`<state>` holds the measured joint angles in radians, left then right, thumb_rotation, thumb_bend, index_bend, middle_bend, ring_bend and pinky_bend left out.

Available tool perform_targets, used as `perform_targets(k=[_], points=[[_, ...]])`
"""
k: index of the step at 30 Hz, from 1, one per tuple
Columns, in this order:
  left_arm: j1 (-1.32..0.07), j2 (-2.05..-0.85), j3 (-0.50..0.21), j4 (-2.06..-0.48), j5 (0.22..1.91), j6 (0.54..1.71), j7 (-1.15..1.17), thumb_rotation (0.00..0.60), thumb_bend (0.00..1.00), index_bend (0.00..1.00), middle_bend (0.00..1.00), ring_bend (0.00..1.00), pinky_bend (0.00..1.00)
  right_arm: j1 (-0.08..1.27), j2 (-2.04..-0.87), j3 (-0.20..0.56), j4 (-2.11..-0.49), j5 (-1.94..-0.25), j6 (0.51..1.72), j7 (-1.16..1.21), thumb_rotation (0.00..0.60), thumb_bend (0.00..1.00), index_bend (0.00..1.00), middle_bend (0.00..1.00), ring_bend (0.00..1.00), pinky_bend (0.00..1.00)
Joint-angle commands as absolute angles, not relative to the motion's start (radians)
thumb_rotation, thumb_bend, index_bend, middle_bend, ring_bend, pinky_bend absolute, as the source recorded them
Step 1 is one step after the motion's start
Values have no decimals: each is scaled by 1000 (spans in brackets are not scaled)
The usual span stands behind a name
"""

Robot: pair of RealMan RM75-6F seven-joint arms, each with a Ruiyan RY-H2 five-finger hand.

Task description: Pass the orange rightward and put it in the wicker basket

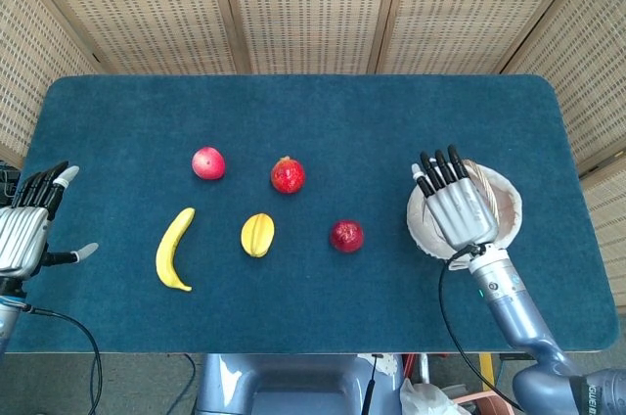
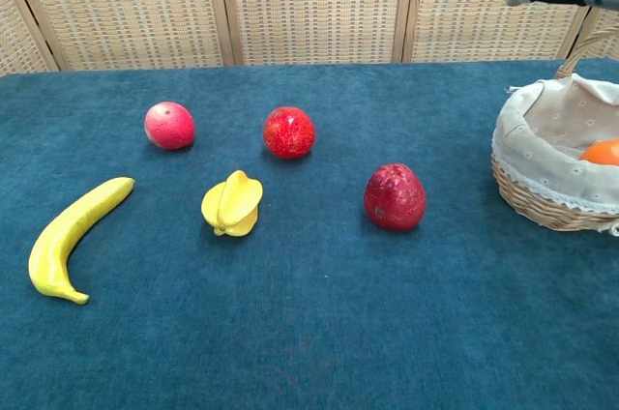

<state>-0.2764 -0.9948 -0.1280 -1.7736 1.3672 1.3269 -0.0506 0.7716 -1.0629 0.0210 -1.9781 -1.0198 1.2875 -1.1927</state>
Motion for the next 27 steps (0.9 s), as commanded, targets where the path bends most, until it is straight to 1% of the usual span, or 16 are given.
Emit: perform_targets(k=[1,2,4,5,10,15,27], points=[[-263,-1002,-119,-1762,1379,1349,-36,600,20,0,0,0,0,664,-1011,-8,-1988,-1215,1389,-956,600,18,0,0,0,0],[-257,-1006,-115,-1758,1383,1357,-34,600,20,0,0,0,0,630,-1004,-23,-1961,-1286,1421,-871,600,7,0,0,0,0],[-250,-1010,-112,-1754,1387,1367,-36,600,20,0,0,0,0,588,-1001,-39,-1913,-1369,1464,-758,600,0,0,0,0,0],[-242,-1011,-109,-1754,1391,1377,-39,600,20,0,0,0,0,546,-1003,-51,-1880,-1416,1511,-664,600,0,0,0,0,0],[-210,-1017,-93,-1756,1423,1427,-39,600,19,0,0,0,0,420,-1024,-83,-1743,-1528,1637,-406,600,0,0,0,0,0],[-182,-1024,-74,-1751,1452,1463,-32,600,20,0,0,0,0,325,-1053,-101,-1607,-1568,1705,-279,600,0,0,0,0,0],[-151,-1037,-56,-1745,1494,1505,-7,600,20,0,0,0,0,167,-1086,-129,-1560,-1579,1774,-106,600,0,0,0,0,0]])
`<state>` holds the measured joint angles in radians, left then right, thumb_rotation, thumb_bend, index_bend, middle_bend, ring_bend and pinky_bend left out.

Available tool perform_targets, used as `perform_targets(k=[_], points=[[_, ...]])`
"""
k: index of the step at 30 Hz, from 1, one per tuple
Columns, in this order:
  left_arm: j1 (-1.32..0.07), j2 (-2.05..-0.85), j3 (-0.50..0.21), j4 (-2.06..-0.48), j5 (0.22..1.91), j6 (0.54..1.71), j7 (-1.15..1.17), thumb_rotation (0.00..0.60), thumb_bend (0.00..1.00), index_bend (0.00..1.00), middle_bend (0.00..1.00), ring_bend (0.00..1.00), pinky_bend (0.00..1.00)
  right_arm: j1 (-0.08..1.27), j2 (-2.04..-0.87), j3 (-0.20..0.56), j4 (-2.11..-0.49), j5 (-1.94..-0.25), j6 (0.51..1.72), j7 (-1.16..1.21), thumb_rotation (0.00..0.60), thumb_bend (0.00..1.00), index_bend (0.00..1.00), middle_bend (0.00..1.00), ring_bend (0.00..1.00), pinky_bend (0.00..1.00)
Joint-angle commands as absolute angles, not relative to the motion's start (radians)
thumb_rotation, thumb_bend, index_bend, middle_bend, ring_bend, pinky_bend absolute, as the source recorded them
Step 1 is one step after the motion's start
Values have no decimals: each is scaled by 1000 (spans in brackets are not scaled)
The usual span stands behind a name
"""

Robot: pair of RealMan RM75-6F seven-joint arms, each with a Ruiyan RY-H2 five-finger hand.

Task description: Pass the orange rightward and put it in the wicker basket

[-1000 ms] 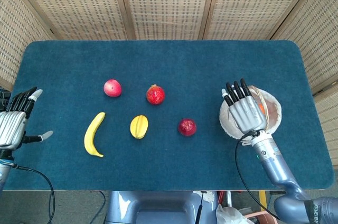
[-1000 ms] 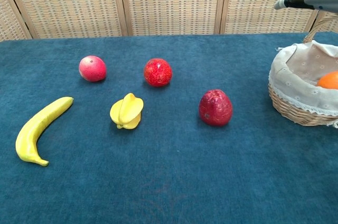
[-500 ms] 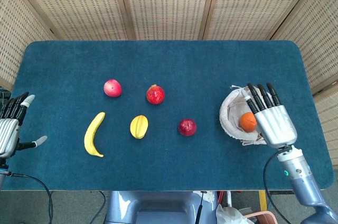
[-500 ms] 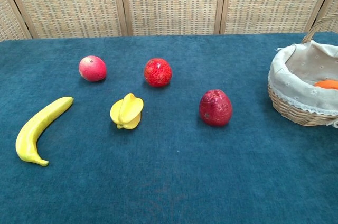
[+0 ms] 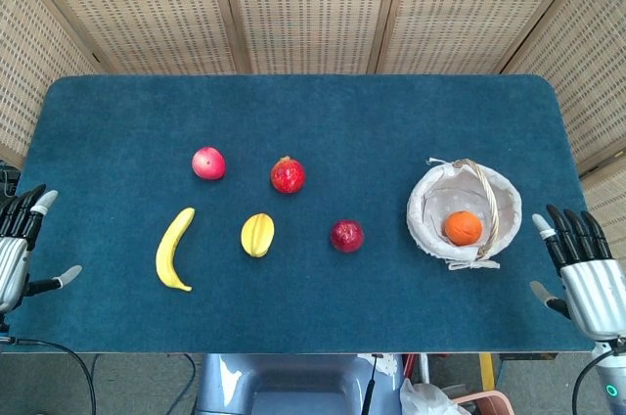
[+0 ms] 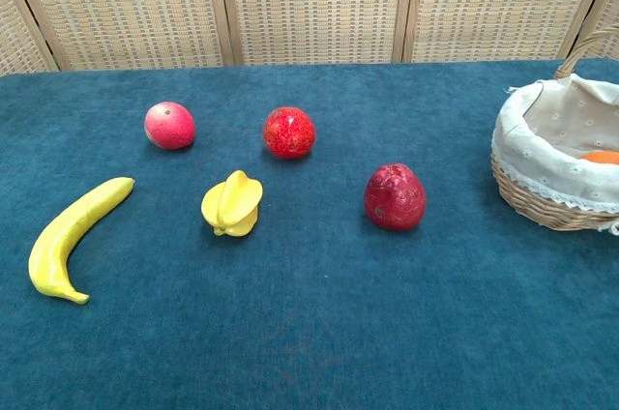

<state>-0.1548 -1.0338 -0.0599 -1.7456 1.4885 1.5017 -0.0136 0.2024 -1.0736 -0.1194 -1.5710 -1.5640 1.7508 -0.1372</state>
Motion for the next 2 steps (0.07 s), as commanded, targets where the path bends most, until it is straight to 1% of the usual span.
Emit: perform_targets(k=[1,2], points=[[-148,-1040,-52,-1745,1500,1508,2,600,20,0,0,0,0,153,-1085,-131,-1565,-1578,1778,-107,600,0,0,0,0,0],[-146,-1042,-52,-1746,1503,1511,7,600,20,0,0,0,0,146,-1084,-127,-1570,-1580,1777,-109,600,0,0,0,0,0]])
